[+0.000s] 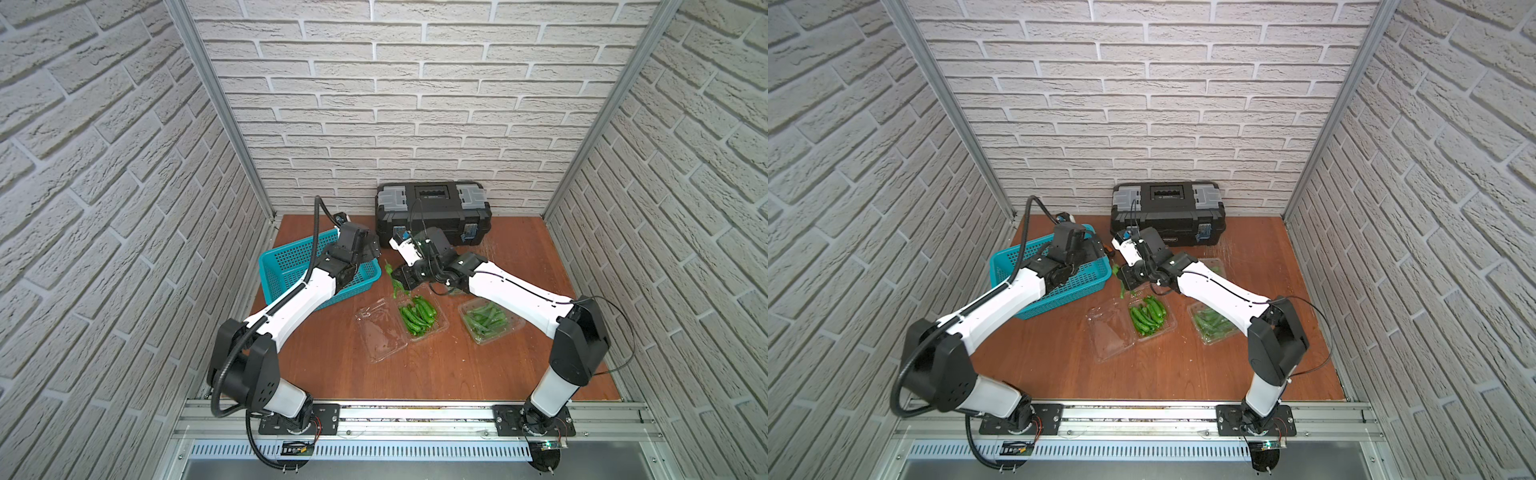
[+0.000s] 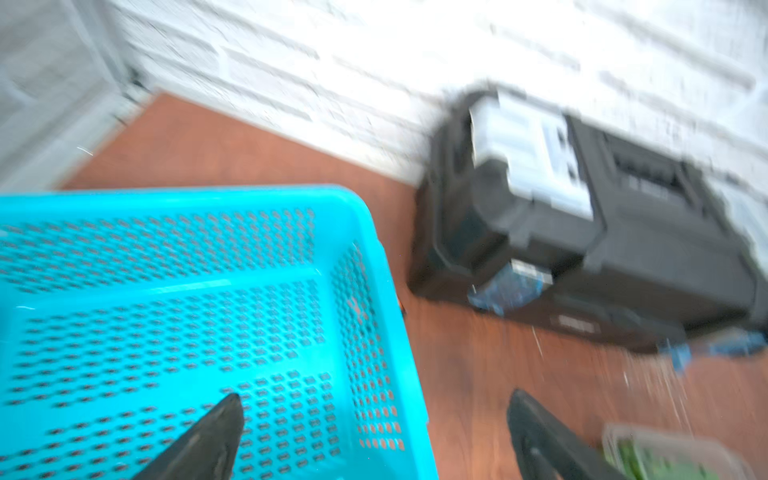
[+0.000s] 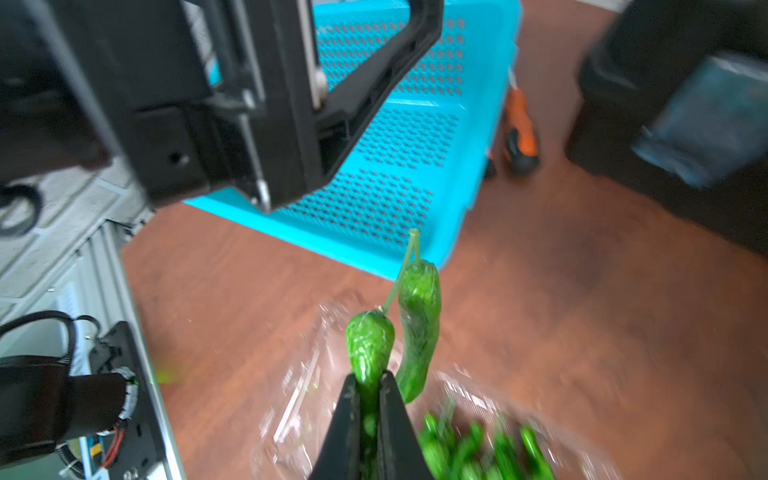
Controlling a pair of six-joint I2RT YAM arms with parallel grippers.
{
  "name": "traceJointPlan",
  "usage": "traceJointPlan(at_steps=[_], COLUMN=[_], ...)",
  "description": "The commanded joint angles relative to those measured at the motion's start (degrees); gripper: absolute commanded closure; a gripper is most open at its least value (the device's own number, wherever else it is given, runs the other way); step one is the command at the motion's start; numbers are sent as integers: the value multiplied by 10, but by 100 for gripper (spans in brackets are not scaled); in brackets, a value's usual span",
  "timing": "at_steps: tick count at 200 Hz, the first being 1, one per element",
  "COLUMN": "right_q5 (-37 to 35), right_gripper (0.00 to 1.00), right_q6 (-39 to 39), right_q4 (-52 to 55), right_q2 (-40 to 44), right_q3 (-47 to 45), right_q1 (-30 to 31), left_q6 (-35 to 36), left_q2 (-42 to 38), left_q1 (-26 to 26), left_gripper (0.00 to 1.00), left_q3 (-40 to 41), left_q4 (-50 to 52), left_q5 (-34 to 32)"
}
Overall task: Take small green peppers out of containers
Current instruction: Place the green pepper in the basket.
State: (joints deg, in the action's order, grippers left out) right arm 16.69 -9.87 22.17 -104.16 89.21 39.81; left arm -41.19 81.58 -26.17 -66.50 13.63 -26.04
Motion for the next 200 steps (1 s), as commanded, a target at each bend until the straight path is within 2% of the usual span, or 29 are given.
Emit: traceJointPlan(at_steps=[1,29,55,77,105,134,153,169,200], right_q5=[47,73,54,21,-14,-48,-57,-69,-92], right_gripper=[95,92,76,68,67,71,74,74,74], right_q6=[7,-34,-52,-58,-79,-111,-120,-106,-110], right_q4=[-19,-62,-66,-92,-121,-120,-91,-71,-37], right_q2=[-68,-164,-222,-224,-172,-74,-15,30,75], right_q3=[69,170,253,262,197,67,-20,-90,-188], right_q1=[18,24,23,15,-10,-51,-73,-74,-74], left_q6=[-6,-7,12,53,127,197,234,252,231], left_q2=[-19,-39,-47,-52,-46,-7,35,73,118], left_q1=[11,12,7,-5,-24,-52,-82,-104,-120], left_gripper=[2,2,2,2,2,2,2,2,2], left_q3=[29,49,59,59,53,27,0,-19,-31], left_q4=[27,35,33,19,-11,-18,4,17,-9], left_q5=[-86,-83,-56,-34,31,162,215,230,237])
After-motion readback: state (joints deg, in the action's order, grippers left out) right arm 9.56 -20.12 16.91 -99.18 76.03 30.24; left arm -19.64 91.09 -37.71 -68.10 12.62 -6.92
